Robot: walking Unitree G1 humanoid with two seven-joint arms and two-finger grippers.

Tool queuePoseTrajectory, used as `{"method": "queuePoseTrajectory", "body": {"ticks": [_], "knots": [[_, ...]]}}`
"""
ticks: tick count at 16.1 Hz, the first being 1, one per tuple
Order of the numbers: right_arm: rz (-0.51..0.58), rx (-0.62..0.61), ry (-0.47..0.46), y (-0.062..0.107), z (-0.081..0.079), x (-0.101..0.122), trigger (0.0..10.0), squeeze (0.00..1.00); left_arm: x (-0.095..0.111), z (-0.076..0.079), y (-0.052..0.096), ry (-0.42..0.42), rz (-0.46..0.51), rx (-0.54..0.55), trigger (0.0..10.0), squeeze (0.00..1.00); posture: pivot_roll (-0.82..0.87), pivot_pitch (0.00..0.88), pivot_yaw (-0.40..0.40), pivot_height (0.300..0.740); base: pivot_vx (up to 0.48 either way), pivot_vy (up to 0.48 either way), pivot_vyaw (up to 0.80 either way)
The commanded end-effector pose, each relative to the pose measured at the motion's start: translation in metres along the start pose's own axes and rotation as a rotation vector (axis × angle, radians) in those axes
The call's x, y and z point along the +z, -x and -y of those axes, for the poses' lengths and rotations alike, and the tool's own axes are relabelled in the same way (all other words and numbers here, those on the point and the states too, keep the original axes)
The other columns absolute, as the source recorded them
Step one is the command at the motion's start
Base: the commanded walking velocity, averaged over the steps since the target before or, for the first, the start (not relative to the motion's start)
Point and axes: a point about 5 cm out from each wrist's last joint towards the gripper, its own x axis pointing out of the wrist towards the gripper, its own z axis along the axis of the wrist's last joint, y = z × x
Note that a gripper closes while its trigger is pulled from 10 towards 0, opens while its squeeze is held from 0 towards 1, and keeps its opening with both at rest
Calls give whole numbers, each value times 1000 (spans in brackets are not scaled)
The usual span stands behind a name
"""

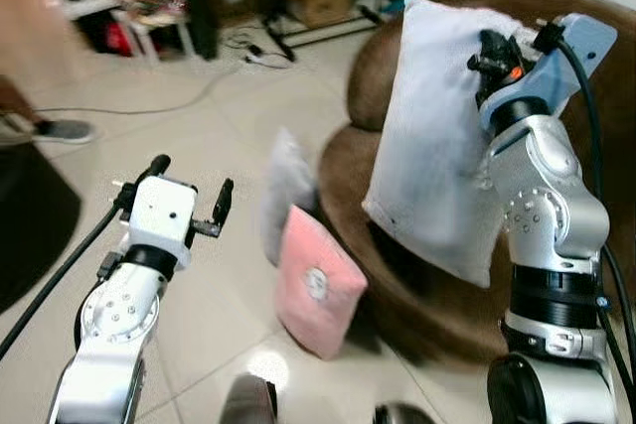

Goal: Move the pillow to the sofa from floor

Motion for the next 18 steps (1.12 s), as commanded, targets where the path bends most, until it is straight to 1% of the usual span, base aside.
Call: {"method": "queuePoseTrajectory", "body": {"ticks": [1,3,4,5,7,8,9,10,11,12,13,15,18], "knots": [[109,20,-13,-3,-6,26,10000,0,-2,1,1,-2,-16,-17,10000,0,-15,0,19,737,0,0,0],[123,15,-9,-3,-6,29,10000,0,-3,1,2,-2,-22,-22,10000,0,-16,0,20,740,0,0,0],[103,-22,16,-2,3,21,10000,0,-6,0,3,19,-42,-19,10000,0,-16,0,24,740,0,0,0],[78,-53,35,1,10,12,10000,0,-8,0,3,16,-50,-24,10000,0,-18,0,27,740,0,0,0],[6,-108,57,14,26,-11,10000,0,-11,0,4,-24,-60,-25,10000,0,-21,0,34,740,0,0,0],[-15,-116,60,18,29,-17,10000,0,-12,-1,4,-33,-60,-25,10000,0,-27,0,40,740,0,0,0],[-56,-117,55,27,32,-30,10000,0,-11,0,3,-28,-46,-24,10000,0,-35,0,49,740,0,0,0],[-87,-113,58,30,33,-36,10000,0,-11,0,3,-30,-43,-25,10000,0,-37,0,51,740,0,0,0],[-134,-112,99,37,34,-50,10000,0,-12,0,1,-32,-44,-24,10000,0,-40,0,54,740,0,0,0],[-146,-102,99,41,33,-54,10000,0,-13,0,0,-33,-47,-22,10000,0,-42,0,55,740,0,0,0],[-183,-85,88,48,33,-64,10000,0,-13,1,-1,-37,-48,-17,10000,0,-40,0,52,740,0,0,0],[-248,-59,60,57,29,-78,10000,0,-11,1,-1,-59,-27,5,10000,0,-23,0,32,740,0,0,-638],[-281,-34,54,64,23,-87,10000,0,-13,0,3,-78,-21,29,10000,0,-6,0,16,740,0,0,-800]]}}
